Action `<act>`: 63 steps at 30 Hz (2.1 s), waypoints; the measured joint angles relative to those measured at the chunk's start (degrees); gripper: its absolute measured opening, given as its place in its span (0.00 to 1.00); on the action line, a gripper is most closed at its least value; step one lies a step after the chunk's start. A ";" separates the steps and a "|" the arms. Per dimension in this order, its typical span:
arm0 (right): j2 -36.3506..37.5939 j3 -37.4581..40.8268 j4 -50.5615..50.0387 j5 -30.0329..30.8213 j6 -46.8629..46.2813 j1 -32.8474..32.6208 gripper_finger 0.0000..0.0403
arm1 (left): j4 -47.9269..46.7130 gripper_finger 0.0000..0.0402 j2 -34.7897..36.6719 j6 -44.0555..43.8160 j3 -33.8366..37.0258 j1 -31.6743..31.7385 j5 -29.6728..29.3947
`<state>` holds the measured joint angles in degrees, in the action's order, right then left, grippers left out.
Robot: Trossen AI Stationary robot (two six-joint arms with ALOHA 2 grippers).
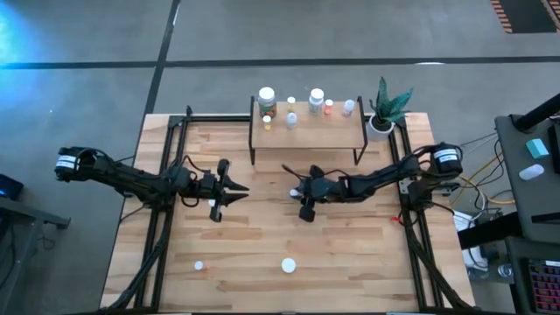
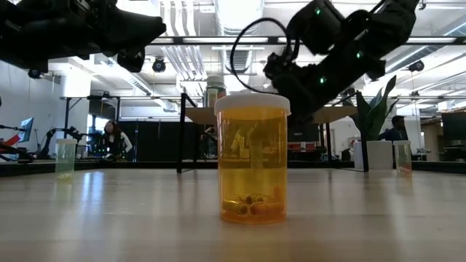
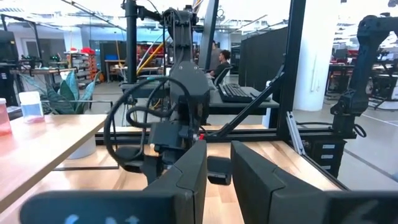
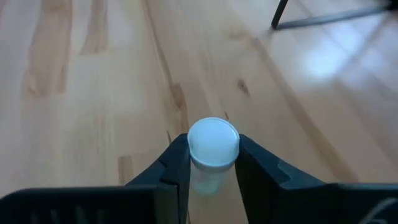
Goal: Pick and place medicine bottles onto shelf by color
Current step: Put the blue pill bottle on the shelf, then put the top pink pill bottle on the shelf
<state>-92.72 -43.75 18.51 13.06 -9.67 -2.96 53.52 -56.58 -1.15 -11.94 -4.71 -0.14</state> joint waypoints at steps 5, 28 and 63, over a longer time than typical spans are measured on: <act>6.60 0.02 -2.08 0.21 1.15 0.47 0.28 | 0.01 0.13 -0.05 0.00 0.00 0.00 -0.15; 14.38 -18.24 -27.07 0.00 7.11 27.93 0.29 | -0.02 0.13 -0.50 0.00 0.02 0.01 -0.35; 15.03 -19.08 -32.09 5.15 3.27 28.87 0.56 | -0.04 0.13 -0.50 0.00 0.09 0.02 -0.33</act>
<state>-77.69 -62.83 -13.57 18.22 -6.40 25.91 53.47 -57.08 -1.15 -11.86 -4.69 -0.47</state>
